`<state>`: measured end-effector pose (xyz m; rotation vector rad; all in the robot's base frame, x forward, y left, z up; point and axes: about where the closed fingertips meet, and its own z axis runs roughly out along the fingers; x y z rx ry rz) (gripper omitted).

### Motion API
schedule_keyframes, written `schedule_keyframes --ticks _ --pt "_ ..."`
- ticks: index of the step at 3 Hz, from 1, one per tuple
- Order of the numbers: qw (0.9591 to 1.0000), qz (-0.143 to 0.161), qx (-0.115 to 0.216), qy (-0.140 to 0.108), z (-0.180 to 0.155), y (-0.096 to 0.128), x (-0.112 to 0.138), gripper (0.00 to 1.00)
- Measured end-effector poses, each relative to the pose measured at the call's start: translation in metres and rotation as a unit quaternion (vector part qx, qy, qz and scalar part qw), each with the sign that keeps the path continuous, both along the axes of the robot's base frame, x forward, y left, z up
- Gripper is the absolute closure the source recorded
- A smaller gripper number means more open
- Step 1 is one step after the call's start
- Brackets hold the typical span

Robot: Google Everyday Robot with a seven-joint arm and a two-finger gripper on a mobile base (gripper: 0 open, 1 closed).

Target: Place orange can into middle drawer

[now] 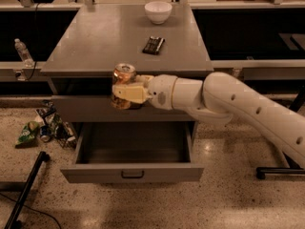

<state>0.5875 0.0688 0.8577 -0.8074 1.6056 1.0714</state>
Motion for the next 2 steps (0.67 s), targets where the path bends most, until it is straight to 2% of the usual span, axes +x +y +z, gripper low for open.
schedule_keyframes --ticks 1,2 --pt "0.9991 -0.031 -0.007 0.027 -0.056 0.005 -0.027 1.00" --pt "0.9972 -0.064 -0.021 0.034 -0.076 0.005 -0.024 1.00"
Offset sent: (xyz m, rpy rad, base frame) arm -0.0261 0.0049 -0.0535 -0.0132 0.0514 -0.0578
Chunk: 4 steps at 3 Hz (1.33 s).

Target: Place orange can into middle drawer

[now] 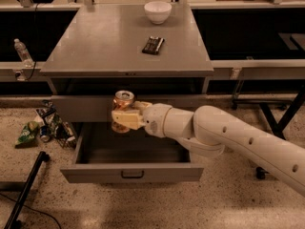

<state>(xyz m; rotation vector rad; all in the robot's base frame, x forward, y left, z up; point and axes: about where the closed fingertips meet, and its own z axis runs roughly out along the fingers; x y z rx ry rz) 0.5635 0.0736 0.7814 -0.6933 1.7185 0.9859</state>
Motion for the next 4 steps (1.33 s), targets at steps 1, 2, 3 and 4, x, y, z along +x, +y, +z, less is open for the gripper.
schedule_keyframes --ticks 1,2,3,4 --pt "1.0000 -0.001 0.000 -0.001 0.001 0.000 0.001 1.00" --pt "0.9995 0.024 -0.020 0.001 -0.049 0.007 0.004 1.00" --pt "0.9957 0.078 -0.047 -0.016 -0.125 0.021 0.013 1.00" --pt "0.9882 0.130 -0.063 -0.052 -0.186 0.035 0.033 1.00"
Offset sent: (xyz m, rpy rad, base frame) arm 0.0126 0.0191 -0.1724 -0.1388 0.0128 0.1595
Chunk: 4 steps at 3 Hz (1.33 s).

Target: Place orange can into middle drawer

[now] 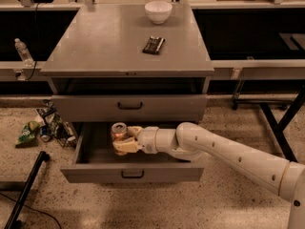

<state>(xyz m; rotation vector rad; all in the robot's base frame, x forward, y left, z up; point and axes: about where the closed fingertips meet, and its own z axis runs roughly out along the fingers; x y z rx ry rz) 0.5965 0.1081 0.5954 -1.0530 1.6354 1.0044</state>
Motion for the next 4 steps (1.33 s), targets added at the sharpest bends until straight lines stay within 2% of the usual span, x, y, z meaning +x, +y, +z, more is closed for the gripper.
schedule_keyframes --ticks 1,2,3,4 --pt "1.0000 0.000 0.000 0.000 0.000 0.000 0.000 1.00" --pt "0.9998 0.019 -0.001 -0.012 -0.015 0.008 0.014 1.00" --pt "0.9976 0.055 -0.017 -0.039 -0.046 0.024 0.042 1.00" --pt "0.9967 0.057 -0.028 -0.052 -0.066 0.031 0.056 1.00"
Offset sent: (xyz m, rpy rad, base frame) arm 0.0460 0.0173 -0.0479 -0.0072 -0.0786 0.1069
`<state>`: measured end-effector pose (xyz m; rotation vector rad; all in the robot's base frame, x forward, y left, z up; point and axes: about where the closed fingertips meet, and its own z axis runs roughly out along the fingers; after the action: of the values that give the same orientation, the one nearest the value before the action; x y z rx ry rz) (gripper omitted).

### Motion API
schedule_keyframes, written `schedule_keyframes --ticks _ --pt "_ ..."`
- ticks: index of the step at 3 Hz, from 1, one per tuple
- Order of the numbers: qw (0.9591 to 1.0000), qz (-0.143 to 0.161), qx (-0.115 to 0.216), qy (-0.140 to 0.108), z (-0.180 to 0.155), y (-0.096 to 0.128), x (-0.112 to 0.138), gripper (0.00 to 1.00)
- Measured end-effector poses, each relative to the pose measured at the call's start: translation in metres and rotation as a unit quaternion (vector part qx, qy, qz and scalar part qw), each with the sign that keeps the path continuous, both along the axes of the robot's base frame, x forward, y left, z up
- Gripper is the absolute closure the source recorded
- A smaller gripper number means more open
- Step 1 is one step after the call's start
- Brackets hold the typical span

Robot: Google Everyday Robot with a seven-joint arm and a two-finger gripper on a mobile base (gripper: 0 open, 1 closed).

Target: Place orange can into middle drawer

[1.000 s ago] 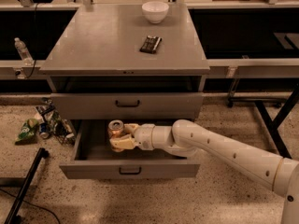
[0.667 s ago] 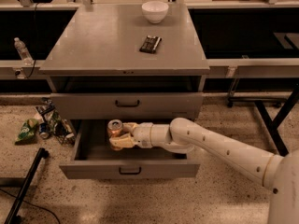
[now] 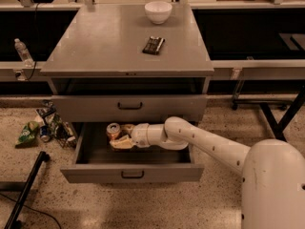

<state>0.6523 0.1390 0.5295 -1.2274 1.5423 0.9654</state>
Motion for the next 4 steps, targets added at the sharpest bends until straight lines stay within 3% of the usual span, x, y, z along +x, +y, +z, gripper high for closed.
schedule_keyframes --ticks 1,2,4 --pt "0.9997 -0.010 -0.006 -0.019 -0.026 -0.003 0.001 0.84" --pt "0.9988 -0.014 -0.021 -0.041 -0.049 -0.008 0.005 0.59" --pt "0.9975 -0.029 -0.039 -0.052 -0.085 -0.006 0.016 0.13"
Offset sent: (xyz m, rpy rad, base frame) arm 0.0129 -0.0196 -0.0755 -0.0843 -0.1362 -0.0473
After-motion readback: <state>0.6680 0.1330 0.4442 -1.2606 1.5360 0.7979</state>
